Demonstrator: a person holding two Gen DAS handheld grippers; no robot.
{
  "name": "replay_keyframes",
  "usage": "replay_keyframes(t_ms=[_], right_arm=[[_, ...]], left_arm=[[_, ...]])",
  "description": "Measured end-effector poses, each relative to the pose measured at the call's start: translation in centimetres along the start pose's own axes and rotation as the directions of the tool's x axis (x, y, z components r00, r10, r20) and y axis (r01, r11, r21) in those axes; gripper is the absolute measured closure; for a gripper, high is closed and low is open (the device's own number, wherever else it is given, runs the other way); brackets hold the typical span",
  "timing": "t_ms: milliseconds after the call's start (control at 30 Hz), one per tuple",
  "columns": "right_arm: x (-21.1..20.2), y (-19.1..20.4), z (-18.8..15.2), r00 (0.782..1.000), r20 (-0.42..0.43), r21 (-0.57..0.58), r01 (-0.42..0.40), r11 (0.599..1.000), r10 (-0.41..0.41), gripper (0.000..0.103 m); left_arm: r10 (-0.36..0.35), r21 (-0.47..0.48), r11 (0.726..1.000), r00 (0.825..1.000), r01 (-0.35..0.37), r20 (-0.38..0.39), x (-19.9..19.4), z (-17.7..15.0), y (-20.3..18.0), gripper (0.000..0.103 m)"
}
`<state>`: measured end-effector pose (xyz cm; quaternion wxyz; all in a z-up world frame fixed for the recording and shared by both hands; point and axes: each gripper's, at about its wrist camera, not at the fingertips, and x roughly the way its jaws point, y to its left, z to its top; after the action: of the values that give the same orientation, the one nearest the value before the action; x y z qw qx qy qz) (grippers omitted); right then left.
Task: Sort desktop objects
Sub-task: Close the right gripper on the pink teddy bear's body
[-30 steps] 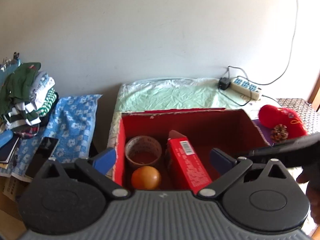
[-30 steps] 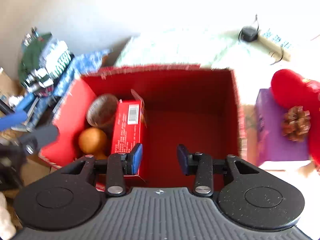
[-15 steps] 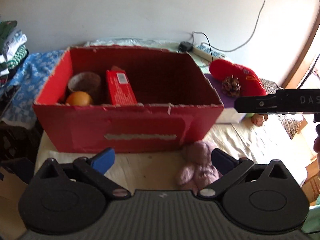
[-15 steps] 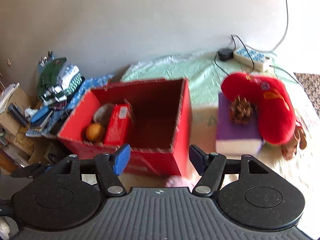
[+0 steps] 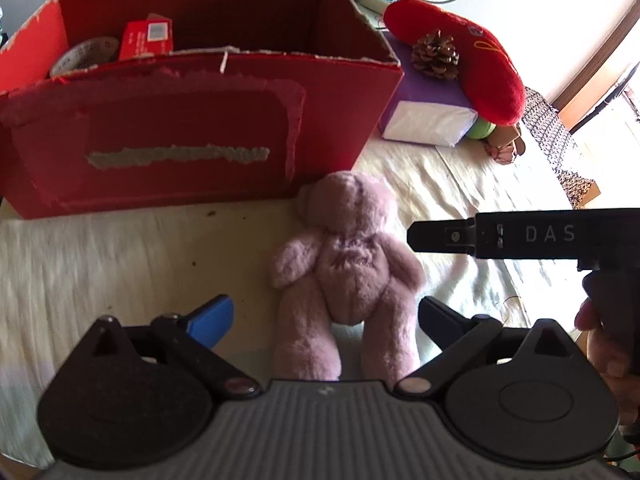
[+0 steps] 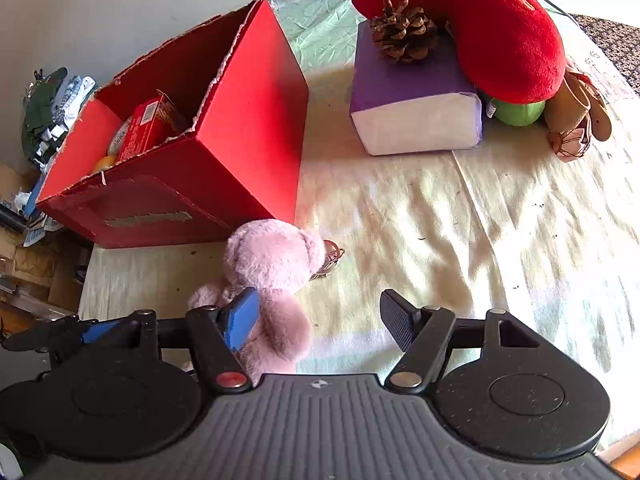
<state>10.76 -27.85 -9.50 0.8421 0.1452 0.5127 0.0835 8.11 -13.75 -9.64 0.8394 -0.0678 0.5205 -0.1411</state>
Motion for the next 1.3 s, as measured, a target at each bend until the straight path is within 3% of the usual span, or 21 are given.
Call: replay_keyframes(t_ms=[233,767,867,900,1000,1200,1300], right_arm=[[1.8,0.5,0.0,0.999,-0.028,0.008,-0.041,0.999,0.042,0.033],[4.2,1.5,-0.3,0.99,-0.068,0.018,-0.119,0.993,0.12,0.042],[4.2,1.0,-0.4,0.983,-0.071,0.047,-0.167,0.985,0.17,0.055],[4.2,0.8,-0.4,0.981,-0.073,0.056,-0.179,0.982,0.182,0.056],[4.0,0.8,-0.6,0.981,-0.071,0.049,-0.176,0.983,0.179,0.056],[3.7,1.1,-1.0,0.984,-0.055,0.022,-0.166,0.986,0.167,0.056],[3.7,0.7,-1.0,0.982,-0.059,0.041,-0.175,0.984,0.177,0.056]], left_arm=[[0.021,0.0,1.0,0.998,-0.021,-0.064,2.1,0.0,-0.7,0.015],[0.024,0.03,0.999,0.996,-0.021,-0.085,4.2,0.4,-1.5,0.013],[0.042,0.088,0.996,0.996,-0.035,-0.08,4.6,0.2,-2.2,0.008],[0.053,0.127,0.991,0.995,-0.042,-0.084,4.8,-0.1,-2.6,0.001],[0.105,0.216,0.973,0.992,-0.087,-0.073,5.2,-0.8,-4.0,0.001],[0.111,0.249,0.964,0.992,-0.092,-0.064,5.2,-0.9,-4.3,0.001],[0.144,0.325,0.938,0.988,-0.119,-0.055,5.3,-1.5,-5.0,0.0]])
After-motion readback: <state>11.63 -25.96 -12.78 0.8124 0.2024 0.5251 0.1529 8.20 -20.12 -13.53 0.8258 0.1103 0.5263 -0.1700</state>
